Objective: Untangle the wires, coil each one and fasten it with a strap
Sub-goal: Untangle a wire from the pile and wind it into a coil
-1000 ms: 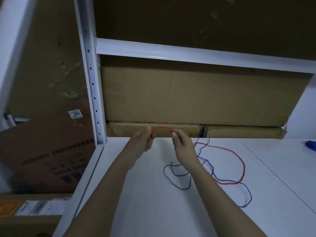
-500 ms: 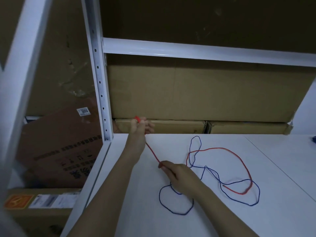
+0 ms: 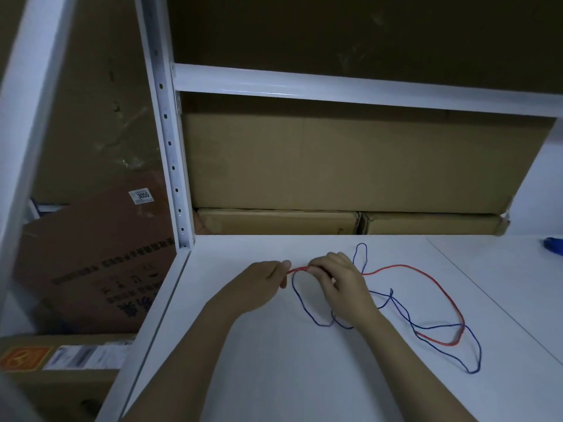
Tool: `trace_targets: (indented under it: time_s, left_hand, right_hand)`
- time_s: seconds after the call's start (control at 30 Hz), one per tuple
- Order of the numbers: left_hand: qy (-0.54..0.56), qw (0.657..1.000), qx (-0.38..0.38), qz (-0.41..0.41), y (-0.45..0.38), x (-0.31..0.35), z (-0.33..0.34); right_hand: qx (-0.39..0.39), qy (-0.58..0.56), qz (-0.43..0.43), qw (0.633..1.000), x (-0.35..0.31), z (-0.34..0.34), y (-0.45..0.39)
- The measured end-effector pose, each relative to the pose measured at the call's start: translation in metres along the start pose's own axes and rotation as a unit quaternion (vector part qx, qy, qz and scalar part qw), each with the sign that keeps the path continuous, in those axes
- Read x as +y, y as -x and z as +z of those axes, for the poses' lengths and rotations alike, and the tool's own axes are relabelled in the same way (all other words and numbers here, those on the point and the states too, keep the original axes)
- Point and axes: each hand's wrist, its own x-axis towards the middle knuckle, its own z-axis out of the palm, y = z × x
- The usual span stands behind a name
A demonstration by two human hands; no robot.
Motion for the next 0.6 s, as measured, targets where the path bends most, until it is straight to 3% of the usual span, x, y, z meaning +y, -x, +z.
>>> trace_targets:
  time_s: [0.2, 0.27, 0.33, 0.43, 0.5, 0.6]
  left_hand:
    - [0.259, 0.964, -0.035, -0.049, 0.004, 0.008, -0.013]
    - [0.379, 0.925, -0.033, -0.019, 0.007, 0.008, -0.02]
    - [0.505, 0.862, -0.036, 0.031, 0.009, 0.009, -0.027]
    - [0.576, 0.816, 0.008, 0.043, 0.006, 0.01, -0.028]
    - [0.58, 0.81, 0.075, 0.043, -0.003, 0.013, -0.021]
    - [0.446, 0.866, 0.225, 0.031, -0.02, 0.015, -0.016]
  right_hand:
    - [-0.066, -0.074, 0.063, 0.993, 0.0, 0.01, -0.018]
    - [-0.078, -0.077, 0.082, 0.991, 0.0, 0.017, -0.019]
    - [-0.092, -0.078, 0.114, 0.986, 0.001, 0.022, -0.015]
    - [-0.117, -0.026, 0.123, 0.985, 0.002, 0.033, -0.008]
    - [-0.125, 0.028, 0.094, 0.987, 0.001, 0.043, -0.003]
    - [-0.144, 0.051, 0.067, 0.986, 0.0, 0.052, 0.008]
